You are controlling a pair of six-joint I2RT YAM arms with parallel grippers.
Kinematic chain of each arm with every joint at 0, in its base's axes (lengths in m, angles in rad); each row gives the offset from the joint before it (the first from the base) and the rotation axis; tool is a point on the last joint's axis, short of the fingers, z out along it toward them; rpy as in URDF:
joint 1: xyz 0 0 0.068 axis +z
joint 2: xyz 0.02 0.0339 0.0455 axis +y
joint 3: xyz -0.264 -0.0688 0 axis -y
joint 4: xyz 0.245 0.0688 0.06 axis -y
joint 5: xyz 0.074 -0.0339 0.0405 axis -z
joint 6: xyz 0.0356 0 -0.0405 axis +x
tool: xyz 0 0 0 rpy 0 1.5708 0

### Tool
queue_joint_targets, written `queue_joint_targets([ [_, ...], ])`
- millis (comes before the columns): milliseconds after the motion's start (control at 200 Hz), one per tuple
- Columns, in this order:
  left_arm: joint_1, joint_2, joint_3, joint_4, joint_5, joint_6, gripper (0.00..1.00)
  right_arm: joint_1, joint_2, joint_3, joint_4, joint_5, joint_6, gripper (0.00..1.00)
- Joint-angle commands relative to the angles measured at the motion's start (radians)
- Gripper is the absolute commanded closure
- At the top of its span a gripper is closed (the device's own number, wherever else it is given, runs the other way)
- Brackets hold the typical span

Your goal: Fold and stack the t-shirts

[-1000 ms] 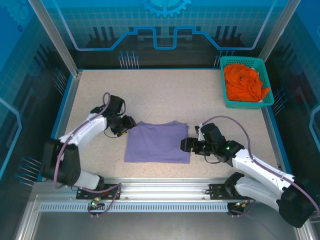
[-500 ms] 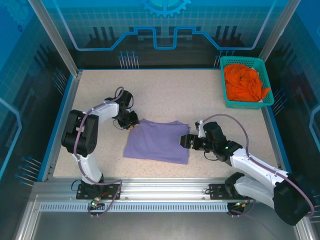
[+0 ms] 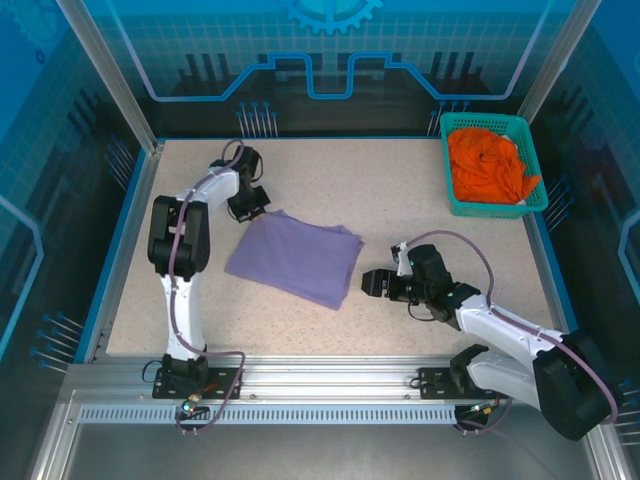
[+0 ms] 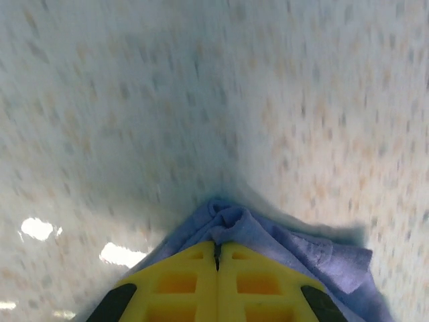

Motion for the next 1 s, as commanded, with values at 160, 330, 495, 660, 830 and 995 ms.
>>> queue_joint_targets([
  [160,0.167,0.149,0.271,-0.144,-0.058,-0.019,0.94,-0.017,0.043,-0.004,0.038,-0.015,0.014,0.27],
  [330,0.251,0.255,0.485,-0.200,-0.089,0.050,0.86,-0.017,0.073,0.006,0.041,-0.016,0.021,0.27],
  [495,0.331,0.377,0.741,-0.278,-0.104,0.085,0.85,-0.017,0.106,0.020,0.032,-0.021,0.019,0.28],
  [660,0.387,0.405,0.813,-0.258,-0.090,0.076,0.83,-0.018,0.154,0.062,0.004,-0.029,0.004,0.28],
  [830,0.323,0.303,0.768,-0.214,-0.070,0.093,0.64,-0.018,0.206,0.094,0.002,-0.035,0.006,0.29],
  [995,0.193,0.165,0.636,-0.172,-0.060,0.052,0.41,-0.018,0.195,0.078,0.017,-0.035,0.015,0.29],
])
